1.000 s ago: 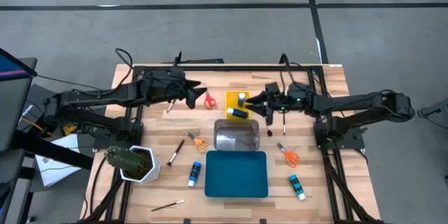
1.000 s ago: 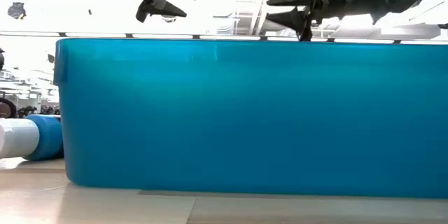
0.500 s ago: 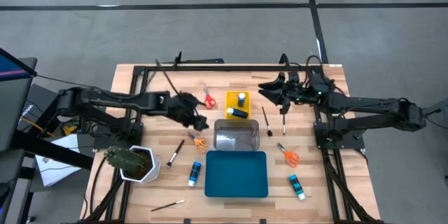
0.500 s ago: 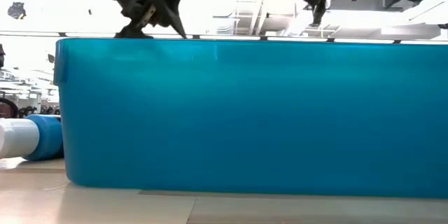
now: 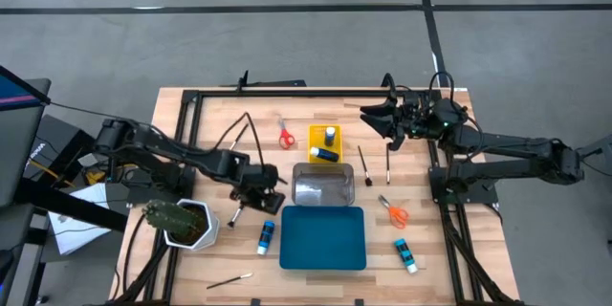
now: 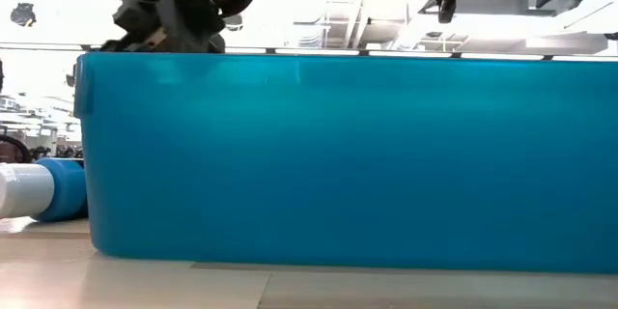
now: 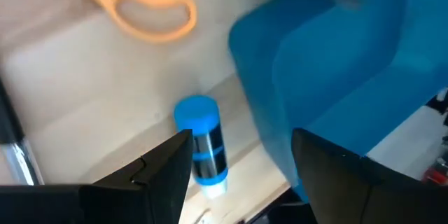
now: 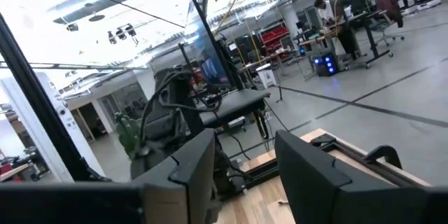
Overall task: Pick & Place Paint Supplies
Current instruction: Put the blue paint bottle into the yellow bin
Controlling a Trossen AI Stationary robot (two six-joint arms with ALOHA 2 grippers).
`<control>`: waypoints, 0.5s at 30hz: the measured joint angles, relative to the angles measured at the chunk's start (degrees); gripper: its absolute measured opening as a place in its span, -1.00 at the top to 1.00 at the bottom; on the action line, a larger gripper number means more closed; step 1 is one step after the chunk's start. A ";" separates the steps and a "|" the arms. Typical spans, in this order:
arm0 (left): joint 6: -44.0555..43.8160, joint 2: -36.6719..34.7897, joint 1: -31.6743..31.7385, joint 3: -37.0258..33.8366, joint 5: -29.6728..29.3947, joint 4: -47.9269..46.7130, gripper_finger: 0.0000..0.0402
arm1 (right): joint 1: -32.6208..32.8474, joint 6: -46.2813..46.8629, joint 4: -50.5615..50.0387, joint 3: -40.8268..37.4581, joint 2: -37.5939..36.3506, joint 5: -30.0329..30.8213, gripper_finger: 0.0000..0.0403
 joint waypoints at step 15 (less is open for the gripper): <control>-5.45 7.42 -4.81 -0.02 0.09 2.79 -0.18 | -0.14 -0.42 -0.34 0.00 0.07 0.00 0.27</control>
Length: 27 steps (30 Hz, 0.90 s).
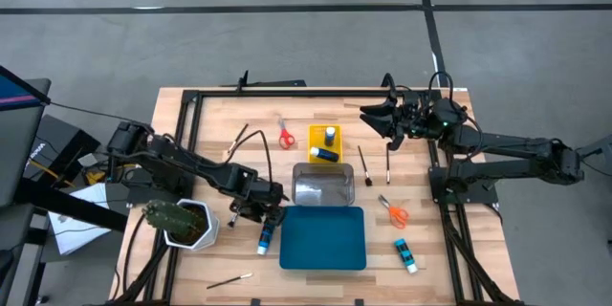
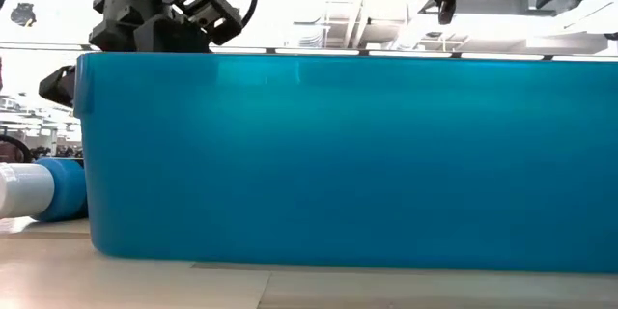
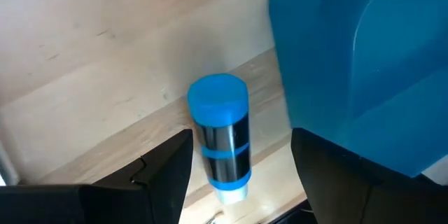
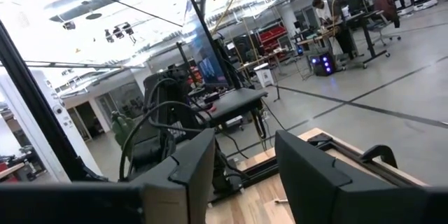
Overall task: Pick & Place Paint Supplies
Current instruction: Put the blue paint bottle into the yellow bin
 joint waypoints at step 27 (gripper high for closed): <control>-0.62 7.26 -0.25 0.02 -1.21 1.79 0.03 | 0.04 0.42 0.00 0.00 0.02 -0.01 0.27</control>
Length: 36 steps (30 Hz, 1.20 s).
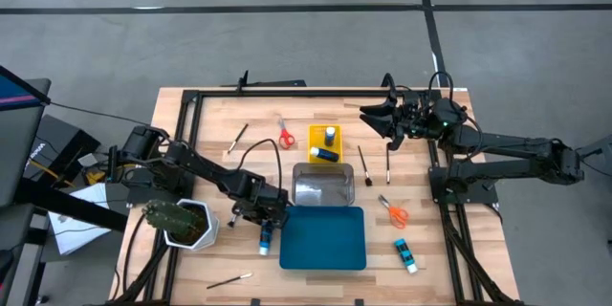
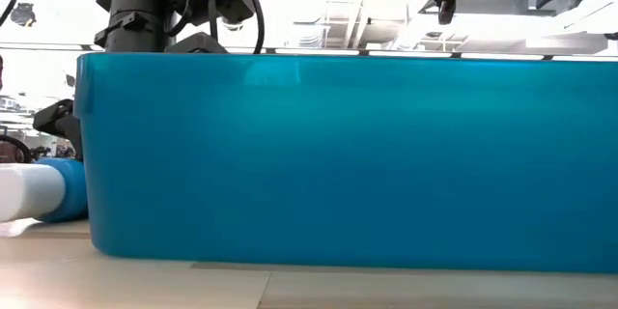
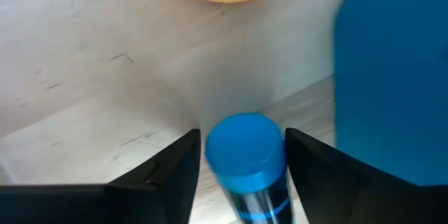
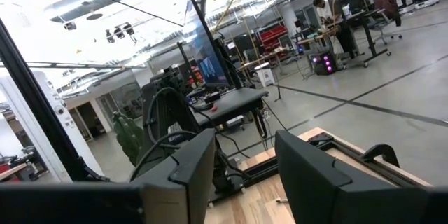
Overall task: Pick & Place Paint Supplies
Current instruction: Put the blue paint bottle into the yellow bin
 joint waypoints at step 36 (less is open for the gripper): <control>-0.41 -29.62 13.03 -0.07 -28.31 -13.05 0.33 | 0.00 -3.33 0.02 0.00 -0.02 0.01 0.27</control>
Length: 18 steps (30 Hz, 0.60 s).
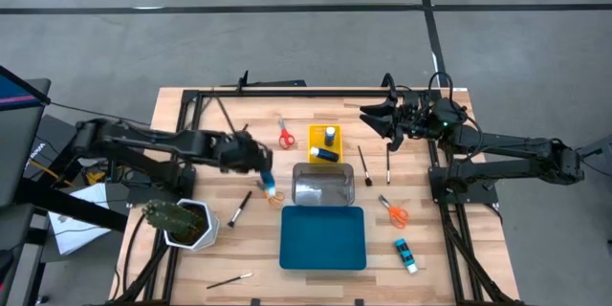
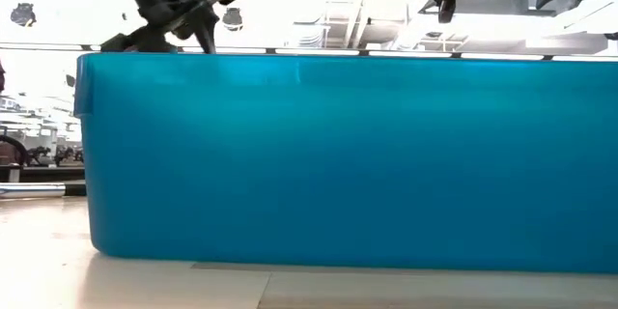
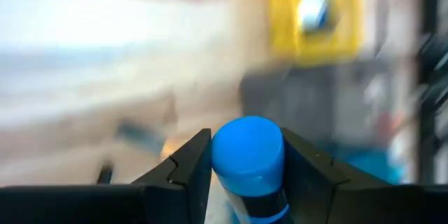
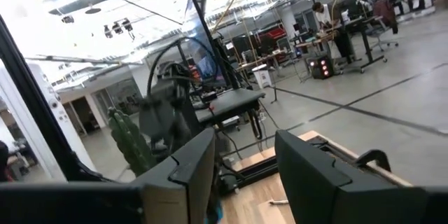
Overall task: Pick & Place Paint Supplies
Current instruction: Put the blue paint bottle into the yellow bin
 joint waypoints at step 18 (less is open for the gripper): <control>-1.97 4.44 6.15 0.01 -20.20 48.05 0.33 | 5.84 -43.08 -17.23 16.53 8.41 14.31 0.27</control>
